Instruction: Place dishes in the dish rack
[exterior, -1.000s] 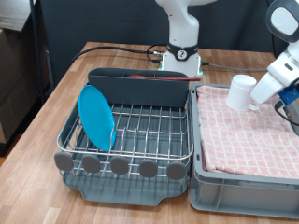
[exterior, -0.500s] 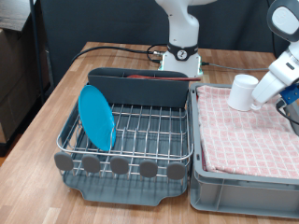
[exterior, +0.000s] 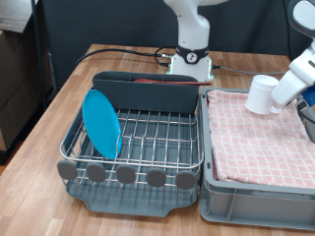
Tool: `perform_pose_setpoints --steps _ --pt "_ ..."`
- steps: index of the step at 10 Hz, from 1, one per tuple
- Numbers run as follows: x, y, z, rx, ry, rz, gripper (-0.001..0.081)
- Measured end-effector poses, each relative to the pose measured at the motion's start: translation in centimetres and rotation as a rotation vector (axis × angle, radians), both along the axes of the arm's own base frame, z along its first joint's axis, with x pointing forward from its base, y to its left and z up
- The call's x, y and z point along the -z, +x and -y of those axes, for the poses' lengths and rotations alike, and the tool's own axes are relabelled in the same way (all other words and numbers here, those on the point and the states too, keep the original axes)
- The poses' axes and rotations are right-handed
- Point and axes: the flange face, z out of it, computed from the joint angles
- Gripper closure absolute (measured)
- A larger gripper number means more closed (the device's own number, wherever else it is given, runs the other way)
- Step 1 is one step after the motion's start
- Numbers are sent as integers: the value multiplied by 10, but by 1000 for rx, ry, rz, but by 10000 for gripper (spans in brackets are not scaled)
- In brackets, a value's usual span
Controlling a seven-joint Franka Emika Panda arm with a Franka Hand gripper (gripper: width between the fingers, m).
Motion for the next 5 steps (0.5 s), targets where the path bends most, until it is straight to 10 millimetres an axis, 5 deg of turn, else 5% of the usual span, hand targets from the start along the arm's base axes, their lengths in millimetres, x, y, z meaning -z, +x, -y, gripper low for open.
perform_pose_setpoints --steps 5 --pt "-36 16 3 90 67 38 737"
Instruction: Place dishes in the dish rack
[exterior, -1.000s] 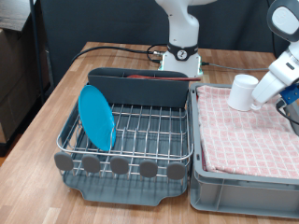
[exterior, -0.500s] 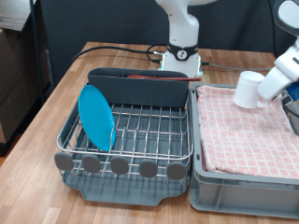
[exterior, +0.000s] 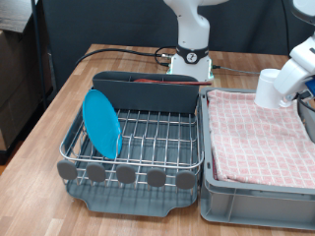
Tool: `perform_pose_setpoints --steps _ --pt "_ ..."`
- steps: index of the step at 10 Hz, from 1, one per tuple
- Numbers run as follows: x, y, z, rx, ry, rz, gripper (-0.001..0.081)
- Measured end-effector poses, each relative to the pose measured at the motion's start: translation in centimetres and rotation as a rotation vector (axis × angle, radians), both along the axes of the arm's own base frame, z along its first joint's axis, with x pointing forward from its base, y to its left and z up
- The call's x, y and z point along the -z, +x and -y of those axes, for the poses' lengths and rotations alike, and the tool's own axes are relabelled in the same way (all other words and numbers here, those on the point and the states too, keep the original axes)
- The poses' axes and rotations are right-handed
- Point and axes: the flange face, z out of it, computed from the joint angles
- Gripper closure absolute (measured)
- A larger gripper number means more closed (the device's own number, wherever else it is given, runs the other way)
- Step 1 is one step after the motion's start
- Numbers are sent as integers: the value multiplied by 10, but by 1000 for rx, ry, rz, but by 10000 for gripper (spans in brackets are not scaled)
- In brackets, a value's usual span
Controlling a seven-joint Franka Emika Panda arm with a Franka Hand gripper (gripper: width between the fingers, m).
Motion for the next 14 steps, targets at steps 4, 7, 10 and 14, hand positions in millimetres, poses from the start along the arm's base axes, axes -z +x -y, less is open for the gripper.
perform_pose_setpoints --steps 4,7,10,14 --pt "2 5 4 66 15 40 737" --pt "2 12 19 161 19 32 737" --pt "-6 23 39 257 18 59 737" --pt "-20 26 59 317 35 106 737"
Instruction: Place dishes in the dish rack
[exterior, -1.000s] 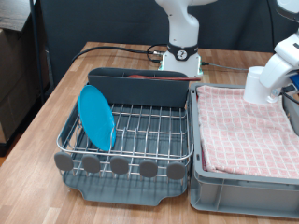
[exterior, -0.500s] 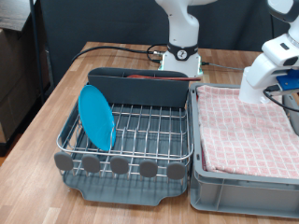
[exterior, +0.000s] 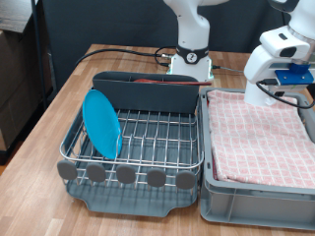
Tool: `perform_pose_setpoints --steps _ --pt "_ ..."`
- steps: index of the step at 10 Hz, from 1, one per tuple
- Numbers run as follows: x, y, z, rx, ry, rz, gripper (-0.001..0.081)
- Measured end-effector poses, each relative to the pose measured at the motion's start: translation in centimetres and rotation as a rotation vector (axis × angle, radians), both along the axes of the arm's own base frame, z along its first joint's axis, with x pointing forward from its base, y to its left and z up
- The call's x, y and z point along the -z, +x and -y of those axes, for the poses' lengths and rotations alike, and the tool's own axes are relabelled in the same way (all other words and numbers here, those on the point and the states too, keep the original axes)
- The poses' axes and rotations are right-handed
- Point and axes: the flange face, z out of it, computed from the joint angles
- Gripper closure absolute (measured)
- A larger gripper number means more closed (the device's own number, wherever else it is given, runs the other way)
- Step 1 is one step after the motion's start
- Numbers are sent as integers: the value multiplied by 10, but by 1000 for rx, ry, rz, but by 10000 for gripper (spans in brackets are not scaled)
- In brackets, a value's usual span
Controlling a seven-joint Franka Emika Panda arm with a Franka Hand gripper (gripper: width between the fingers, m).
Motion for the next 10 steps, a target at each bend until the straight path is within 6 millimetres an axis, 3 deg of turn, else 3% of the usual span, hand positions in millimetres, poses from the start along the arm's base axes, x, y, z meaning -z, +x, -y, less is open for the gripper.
perform_pose_setpoints --steps 4,10 --pt "-6 15 18 10 -3 44 737" --pt "-48 70 101 128 -12 186 737"
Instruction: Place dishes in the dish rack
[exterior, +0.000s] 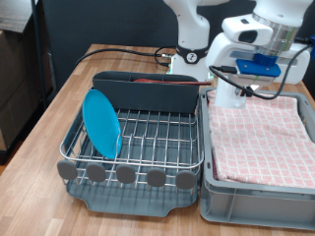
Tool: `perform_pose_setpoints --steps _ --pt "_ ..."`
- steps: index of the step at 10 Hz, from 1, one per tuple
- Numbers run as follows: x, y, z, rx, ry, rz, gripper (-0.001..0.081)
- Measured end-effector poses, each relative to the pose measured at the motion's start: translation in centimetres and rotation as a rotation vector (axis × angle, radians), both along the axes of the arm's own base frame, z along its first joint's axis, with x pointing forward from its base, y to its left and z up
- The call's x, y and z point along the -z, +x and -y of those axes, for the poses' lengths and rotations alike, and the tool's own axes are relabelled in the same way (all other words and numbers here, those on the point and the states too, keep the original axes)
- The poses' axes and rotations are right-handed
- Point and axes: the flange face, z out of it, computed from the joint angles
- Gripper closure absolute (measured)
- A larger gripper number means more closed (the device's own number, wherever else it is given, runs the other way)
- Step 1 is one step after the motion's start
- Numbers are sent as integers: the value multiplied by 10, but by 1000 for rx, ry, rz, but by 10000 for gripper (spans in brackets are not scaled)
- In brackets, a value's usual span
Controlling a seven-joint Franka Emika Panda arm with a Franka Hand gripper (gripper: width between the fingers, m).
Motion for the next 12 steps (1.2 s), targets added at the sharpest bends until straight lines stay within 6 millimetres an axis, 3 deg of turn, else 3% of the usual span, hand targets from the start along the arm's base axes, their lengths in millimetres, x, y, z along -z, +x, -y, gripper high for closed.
perform_pose_setpoints --steps 5,10,12 --pt "-35 51 52 -18 -8 71 737" --pt "-25 113 63 -13 -8 110 737" --pt "-25 112 64 -8 -10 103 737"
